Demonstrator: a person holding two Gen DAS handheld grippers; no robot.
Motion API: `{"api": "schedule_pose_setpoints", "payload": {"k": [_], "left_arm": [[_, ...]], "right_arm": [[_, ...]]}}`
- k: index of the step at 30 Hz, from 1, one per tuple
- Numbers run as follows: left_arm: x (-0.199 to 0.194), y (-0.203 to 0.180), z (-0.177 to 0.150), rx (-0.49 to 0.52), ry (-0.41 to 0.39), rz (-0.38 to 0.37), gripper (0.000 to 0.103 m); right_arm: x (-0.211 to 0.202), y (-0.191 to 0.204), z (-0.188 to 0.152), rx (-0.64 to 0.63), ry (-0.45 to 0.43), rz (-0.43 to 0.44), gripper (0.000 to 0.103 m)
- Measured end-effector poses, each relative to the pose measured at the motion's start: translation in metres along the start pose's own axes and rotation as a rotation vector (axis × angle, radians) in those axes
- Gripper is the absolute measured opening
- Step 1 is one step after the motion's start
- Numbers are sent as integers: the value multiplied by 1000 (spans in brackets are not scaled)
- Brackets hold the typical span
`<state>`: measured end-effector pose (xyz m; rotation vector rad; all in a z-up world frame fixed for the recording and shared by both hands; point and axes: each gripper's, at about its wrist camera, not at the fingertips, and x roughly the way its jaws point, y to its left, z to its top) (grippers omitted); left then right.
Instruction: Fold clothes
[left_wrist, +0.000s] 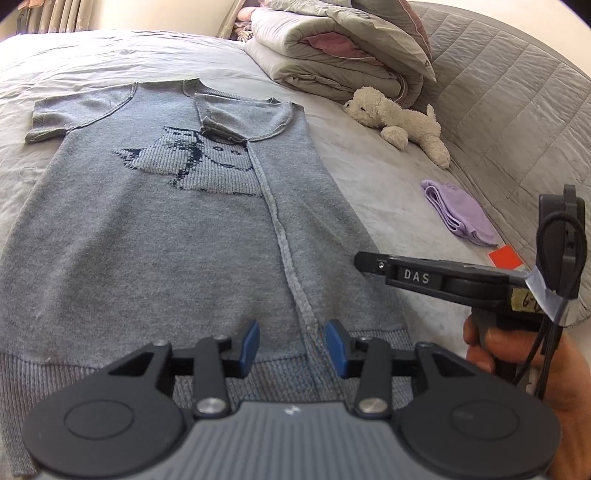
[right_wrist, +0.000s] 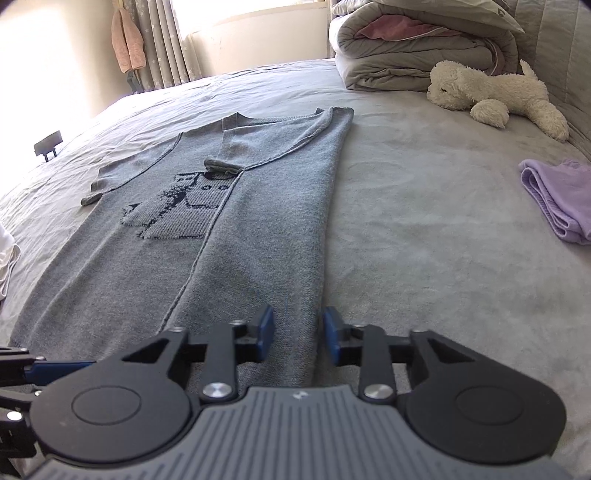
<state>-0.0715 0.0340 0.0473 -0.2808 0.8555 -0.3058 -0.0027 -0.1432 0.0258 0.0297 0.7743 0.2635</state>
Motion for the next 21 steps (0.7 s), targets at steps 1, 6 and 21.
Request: {"api": "schedule_pose_setpoints", "payload": {"k": [1, 6, 21], "left_arm": [[1, 0, 0, -1, 2, 1, 42], [5, 2, -1, 20, 32, 5, 17], [-7, 9, 0, 0, 4, 17, 26]], "right_arm": [[0, -2, 0, 13, -1, -1, 5], [-3, -13, 1, 63, -10, -34, 3], [-39, 1, -28, 83, -20, 62, 53]]}}
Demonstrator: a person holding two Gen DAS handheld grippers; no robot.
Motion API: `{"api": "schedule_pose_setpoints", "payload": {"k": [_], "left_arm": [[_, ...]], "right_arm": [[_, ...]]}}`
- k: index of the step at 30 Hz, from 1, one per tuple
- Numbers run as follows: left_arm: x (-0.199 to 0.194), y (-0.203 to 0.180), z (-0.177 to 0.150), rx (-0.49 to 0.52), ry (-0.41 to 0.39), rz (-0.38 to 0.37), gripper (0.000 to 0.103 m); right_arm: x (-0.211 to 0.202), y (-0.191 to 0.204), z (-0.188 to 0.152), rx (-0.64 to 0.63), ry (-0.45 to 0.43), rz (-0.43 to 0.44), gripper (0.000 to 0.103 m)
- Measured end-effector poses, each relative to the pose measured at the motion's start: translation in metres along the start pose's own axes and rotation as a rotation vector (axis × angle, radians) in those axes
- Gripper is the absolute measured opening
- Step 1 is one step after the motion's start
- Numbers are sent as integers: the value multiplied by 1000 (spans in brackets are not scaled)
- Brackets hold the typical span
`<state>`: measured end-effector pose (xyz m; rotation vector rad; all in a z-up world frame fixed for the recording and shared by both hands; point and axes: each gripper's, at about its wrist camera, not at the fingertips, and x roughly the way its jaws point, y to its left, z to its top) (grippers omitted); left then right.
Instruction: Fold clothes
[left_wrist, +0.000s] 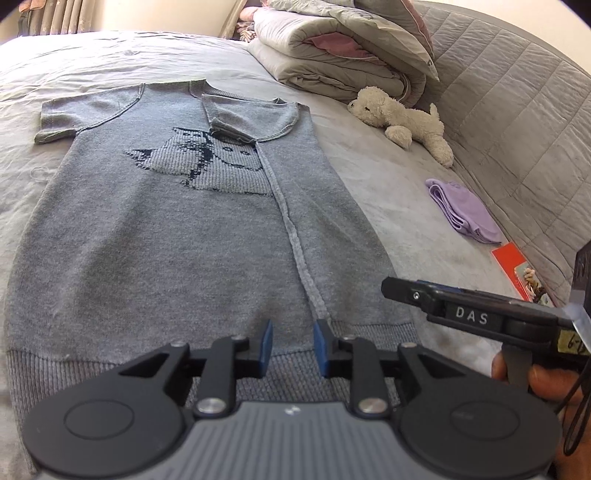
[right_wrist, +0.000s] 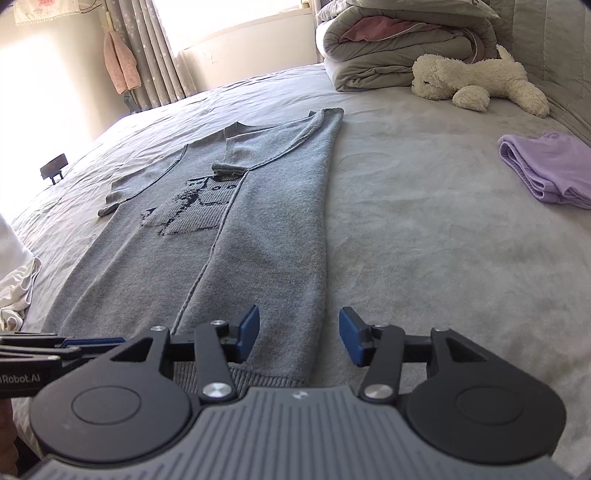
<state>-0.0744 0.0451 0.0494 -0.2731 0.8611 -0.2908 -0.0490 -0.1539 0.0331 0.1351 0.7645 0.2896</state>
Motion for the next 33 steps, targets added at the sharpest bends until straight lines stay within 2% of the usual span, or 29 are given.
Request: {"api": "schedule_pose_setpoints", "payload": {"k": [2, 4, 6, 7, 8, 15, 16, 18, 20, 21, 25, 27, 29, 31, 33], "left_arm": [[0, 1, 0, -4, -3, 7, 27], [2, 2, -1, -2, -3, 15, 27], [3, 2, -2, 0, 0, 22, 27], [4, 2, -3, -1, 2, 24, 27], [4, 3, -3, -3, 4, 25, 27], [2, 9, -2, -20, -2, 35, 27], [2, 9, -2, -21, -2, 35, 27], [2, 9, -2, -21, -2, 36, 27], [2, 9, -2, -21, -2, 37, 27], [2, 9, -2, -21, -2, 38, 27], [4, 8, -2, -21, 1, 39, 28], [5, 7, -3, -18, 5, 39, 28], [5, 5, -4, -14, 7, 37, 27], [5, 5, -4, -11, 6, 37, 27], [5, 6, -4, -15, 7, 36, 27]], "right_arm": [[0, 6, -7, -26, 30, 12, 53], [2, 16, -14, -105, 45, -17, 53], [2, 22, -16, -150, 46, -35, 37], [2, 22, -16, -154, 46, -37, 14], [1, 20, -15, -144, 46, -37, 8], [-4, 10, -17, -107, 32, -55, 6], [-5, 10, -18, -103, 32, -51, 7], [-7, 10, -21, -96, 29, -47, 20], [-10, 11, -24, -85, 22, -49, 54], [-13, 13, -25, -81, 16, -36, 59], [-16, 24, -35, -125, 30, -16, 61], [-15, 30, -39, -177, 34, -38, 53], [-15, 31, -38, -183, 37, -32, 18], [-16, 27, -35, -161, 32, -38, 9], [-18, 23, -34, -136, 31, -35, 8]]}}
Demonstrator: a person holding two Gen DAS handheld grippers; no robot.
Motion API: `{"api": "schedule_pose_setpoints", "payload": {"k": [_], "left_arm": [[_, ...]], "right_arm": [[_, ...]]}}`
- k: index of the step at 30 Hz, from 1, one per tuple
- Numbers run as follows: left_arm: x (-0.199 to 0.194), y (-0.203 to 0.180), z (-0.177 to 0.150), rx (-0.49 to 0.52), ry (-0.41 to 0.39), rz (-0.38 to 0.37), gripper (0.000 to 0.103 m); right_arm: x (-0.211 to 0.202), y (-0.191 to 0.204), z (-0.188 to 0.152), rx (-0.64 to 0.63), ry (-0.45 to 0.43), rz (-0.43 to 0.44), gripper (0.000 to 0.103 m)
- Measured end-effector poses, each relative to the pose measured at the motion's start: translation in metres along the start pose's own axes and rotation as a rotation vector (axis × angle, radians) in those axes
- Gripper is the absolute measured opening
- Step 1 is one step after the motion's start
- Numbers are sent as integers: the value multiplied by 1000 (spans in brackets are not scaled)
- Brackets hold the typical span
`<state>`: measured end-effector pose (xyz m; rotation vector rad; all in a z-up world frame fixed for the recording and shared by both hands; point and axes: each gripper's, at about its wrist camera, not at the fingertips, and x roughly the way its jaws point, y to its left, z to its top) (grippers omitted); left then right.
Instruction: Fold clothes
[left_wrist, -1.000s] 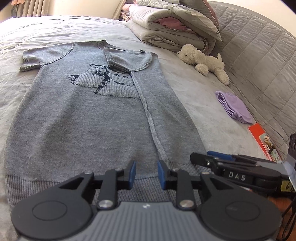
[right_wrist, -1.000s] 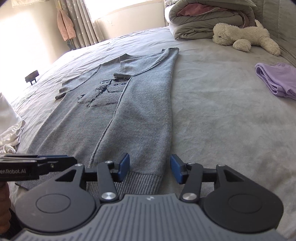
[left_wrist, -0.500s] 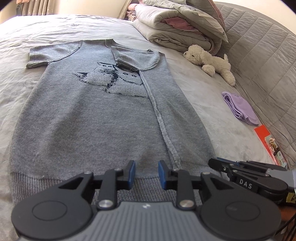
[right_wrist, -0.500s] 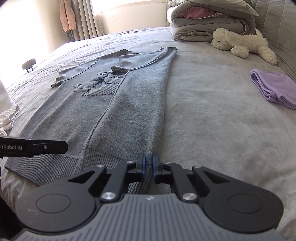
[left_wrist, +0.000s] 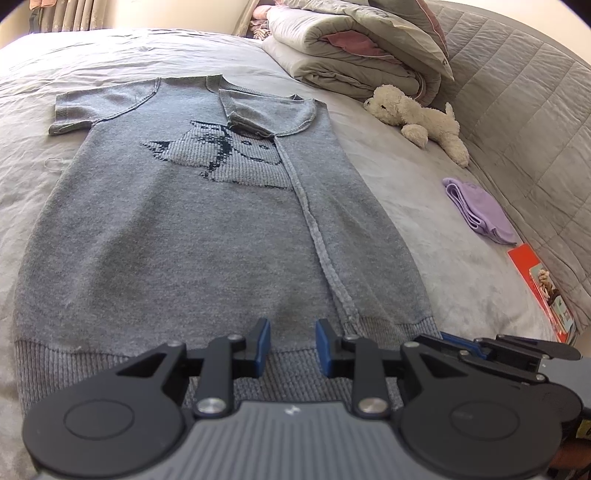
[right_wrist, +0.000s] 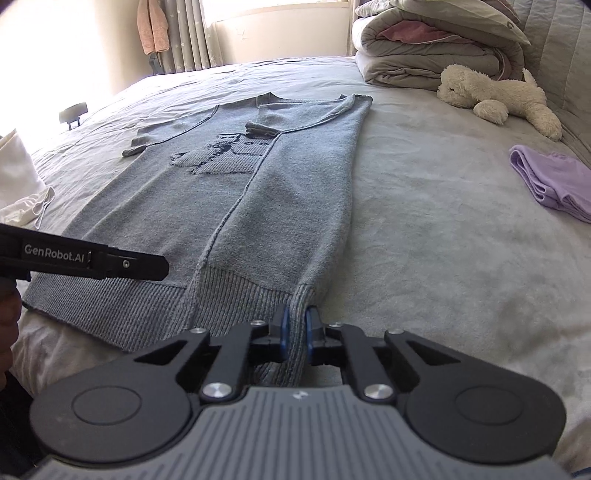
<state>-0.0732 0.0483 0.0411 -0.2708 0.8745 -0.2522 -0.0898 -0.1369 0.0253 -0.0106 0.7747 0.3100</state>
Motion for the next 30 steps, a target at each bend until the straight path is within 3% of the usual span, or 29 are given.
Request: {"api": "schedule_pose_setpoints", "payload": {"k": [9, 11, 14, 16, 30], "left_arm": [[-4, 5, 2, -27, 1, 6, 27], [-4, 4, 2, -29, 3, 3, 27], [-5, 0, 1, -19, 1, -7, 27], [-5, -3, 1, -11, -2, -12, 27], [-3, -17, -7, 43, -2, -50, 28]], "right_arm": [[-1, -4, -2, 42, 1, 2, 8], [-2, -7, -3, 68, 1, 14, 12], [-6, -9, -5, 100, -2, 25, 29], [-7, -9, -6, 104, -4, 26, 31], [-11, -1, -11, 91, 29, 61, 28]]}}
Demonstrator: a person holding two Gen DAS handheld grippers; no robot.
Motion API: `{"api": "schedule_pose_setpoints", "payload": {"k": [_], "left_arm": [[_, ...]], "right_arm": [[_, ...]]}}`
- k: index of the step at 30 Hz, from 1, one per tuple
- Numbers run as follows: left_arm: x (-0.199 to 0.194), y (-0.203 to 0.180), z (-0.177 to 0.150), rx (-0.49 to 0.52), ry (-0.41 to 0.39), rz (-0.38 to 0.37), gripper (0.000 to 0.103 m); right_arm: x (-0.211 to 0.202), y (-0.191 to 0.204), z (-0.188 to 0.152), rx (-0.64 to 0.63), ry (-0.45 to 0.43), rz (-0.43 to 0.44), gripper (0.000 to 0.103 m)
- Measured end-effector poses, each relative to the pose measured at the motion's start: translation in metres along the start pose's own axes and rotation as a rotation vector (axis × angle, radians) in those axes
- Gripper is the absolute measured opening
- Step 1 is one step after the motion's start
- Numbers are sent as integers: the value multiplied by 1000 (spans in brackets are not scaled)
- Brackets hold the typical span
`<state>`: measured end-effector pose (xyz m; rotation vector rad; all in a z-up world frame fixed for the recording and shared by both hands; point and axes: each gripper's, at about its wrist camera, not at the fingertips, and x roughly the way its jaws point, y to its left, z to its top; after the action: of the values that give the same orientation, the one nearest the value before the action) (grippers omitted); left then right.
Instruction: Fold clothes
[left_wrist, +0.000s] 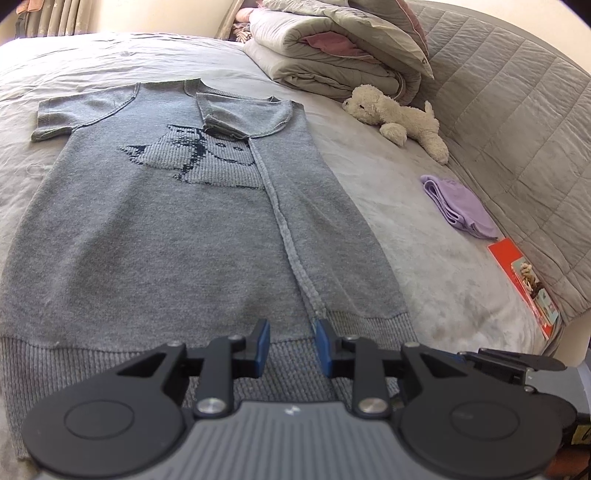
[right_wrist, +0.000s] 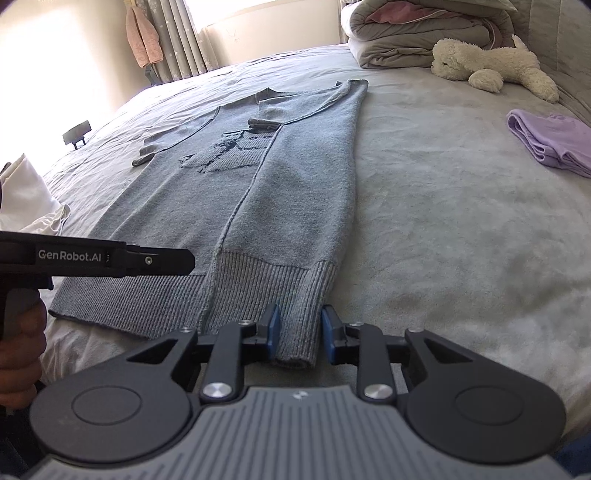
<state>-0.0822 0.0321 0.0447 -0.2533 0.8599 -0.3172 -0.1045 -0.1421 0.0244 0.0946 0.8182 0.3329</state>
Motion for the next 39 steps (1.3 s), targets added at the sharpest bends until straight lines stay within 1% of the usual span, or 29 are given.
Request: {"api": "schedule_pose_setpoints", "payload": {"k": [1, 2, 5, 7, 12, 14, 15, 16, 19, 22, 26, 28, 31, 33, 36, 37, 38, 39], "left_arm": [[2, -2, -2, 11, 6, -2, 28], [3, -5, -4, 22, 12, -3, 28], [5, -12, -8, 65, 9, 9, 28], [5, -14, -10, 82, 8, 15, 28], [8, -15, -11, 105, 11, 35, 28], [8, -16, -11, 120, 10, 41, 28], [8, -17, -11, 125, 10, 44, 28], [8, -18, -12, 130, 10, 47, 28], [9, -19, -12, 136, 12, 52, 28], [8, -18, -12, 136, 18, 52, 28], [3, -10, -7, 92, 21, 46, 28], [0, -6, -6, 77, 16, 51, 28], [-3, -1, -4, 53, 12, 50, 28], [-6, 3, -2, 37, 12, 48, 30], [-11, 8, 2, 15, 0, 55, 33], [-12, 11, 4, 4, -7, 59, 33], [-14, 15, 6, -9, -12, 65, 34], [-14, 19, 8, -23, -14, 70, 34]], "right_arm": [[0, 0, 0, -2, 3, -1, 26], [-1, 1, 0, -5, 6, -5, 20], [-3, 0, -1, 1, 13, -13, 12], [-3, 0, -3, -9, 17, -23, 9], [-6, -3, -4, 3, 21, -25, 9], [-8, -7, -3, 31, 7, -11, 11], [-10, -9, -2, 43, -7, -8, 15], [-13, -10, -1, 49, -29, -12, 20], [-19, -6, 2, 16, -84, -36, 20], [-18, 2, 3, -19, -111, -22, 20], [-12, 13, 2, -73, -116, 17, 20], [-5, 19, 0, -100, -90, 21, 20], [8, 26, -5, -132, -16, -7, 21], [6, 28, -3, -132, -33, -8, 22], [-1, 31, -2, -127, -83, 8, 26], [-3, 33, -2, -132, -96, 16, 29], [-3, 35, -2, -141, -101, 24, 35], [-1, 38, -3, -154, -96, 28, 38]]}}
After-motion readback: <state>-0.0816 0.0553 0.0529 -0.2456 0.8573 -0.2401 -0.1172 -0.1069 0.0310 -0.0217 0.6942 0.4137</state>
